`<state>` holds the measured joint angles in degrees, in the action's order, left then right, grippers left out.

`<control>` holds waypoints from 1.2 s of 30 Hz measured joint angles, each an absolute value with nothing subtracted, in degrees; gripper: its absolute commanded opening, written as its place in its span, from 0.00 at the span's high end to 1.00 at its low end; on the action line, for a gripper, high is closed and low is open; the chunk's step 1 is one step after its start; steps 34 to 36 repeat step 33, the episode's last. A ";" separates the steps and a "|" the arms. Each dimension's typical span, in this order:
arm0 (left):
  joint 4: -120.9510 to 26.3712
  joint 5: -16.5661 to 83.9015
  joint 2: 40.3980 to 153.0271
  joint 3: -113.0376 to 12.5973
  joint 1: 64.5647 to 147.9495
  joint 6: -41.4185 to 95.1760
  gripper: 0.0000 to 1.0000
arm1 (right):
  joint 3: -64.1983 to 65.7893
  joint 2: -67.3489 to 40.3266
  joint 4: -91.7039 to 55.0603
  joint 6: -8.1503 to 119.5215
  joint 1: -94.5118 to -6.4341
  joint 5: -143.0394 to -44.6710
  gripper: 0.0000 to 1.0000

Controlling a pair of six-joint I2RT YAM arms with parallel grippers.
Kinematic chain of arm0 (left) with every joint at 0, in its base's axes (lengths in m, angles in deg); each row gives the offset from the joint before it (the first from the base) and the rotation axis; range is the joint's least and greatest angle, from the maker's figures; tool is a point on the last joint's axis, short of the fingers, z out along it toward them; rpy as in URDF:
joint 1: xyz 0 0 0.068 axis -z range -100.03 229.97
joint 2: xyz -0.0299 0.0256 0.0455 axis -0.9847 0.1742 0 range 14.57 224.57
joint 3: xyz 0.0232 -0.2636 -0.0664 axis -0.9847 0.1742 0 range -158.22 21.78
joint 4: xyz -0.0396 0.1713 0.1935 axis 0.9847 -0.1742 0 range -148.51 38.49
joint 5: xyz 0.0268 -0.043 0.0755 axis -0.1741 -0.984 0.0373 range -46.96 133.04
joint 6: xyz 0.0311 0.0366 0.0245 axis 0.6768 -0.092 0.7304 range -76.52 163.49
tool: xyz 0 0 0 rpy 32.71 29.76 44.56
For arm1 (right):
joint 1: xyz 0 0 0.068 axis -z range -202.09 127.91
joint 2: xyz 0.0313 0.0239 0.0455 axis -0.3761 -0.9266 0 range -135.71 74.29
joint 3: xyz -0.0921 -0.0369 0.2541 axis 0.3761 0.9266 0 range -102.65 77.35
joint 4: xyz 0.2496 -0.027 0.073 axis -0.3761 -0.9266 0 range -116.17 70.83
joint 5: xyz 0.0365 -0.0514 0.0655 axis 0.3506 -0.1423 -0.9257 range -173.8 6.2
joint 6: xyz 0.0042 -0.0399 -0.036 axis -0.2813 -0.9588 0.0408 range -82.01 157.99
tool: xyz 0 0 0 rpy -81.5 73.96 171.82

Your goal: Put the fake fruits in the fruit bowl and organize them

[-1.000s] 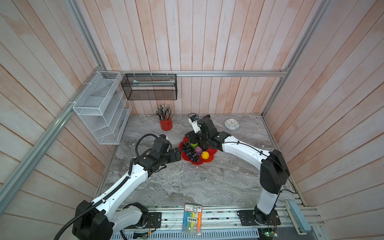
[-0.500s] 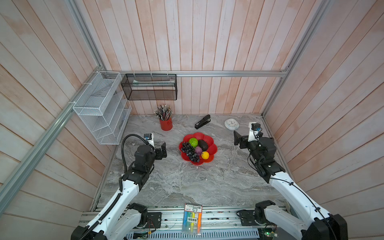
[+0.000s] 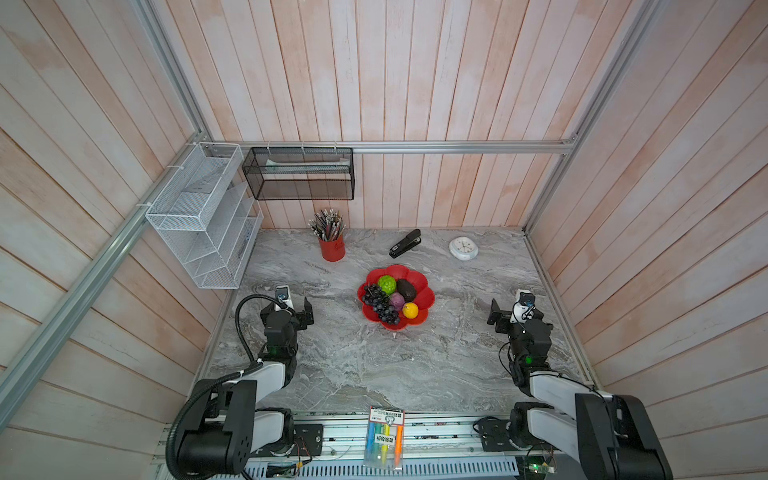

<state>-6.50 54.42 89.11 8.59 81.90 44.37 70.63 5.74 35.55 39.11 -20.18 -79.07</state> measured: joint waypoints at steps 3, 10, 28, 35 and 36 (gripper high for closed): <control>-2.98 52.58 92.85 7.45 80.98 43.63 0.00 | 68.59 -1.56 39.90 39.79 -18.17 -81.74 0.02; 7.93 50.79 103.60 6.49 80.46 42.18 0.00 | 66.08 -13.87 49.56 40.55 -17.64 -86.20 0.02; 10.68 50.52 103.60 6.23 80.24 41.73 0.00 | 64.20 -13.65 50.23 39.90 -17.66 -88.23 0.02; 10.68 50.52 103.60 6.23 80.24 41.70 0.00 | 64.20 -13.65 50.23 39.90 -17.66 -88.23 0.02; 10.68 50.52 103.60 6.23 80.24 41.70 0.00 | 64.20 -13.65 50.23 39.90 -17.66 -88.23 0.02</control>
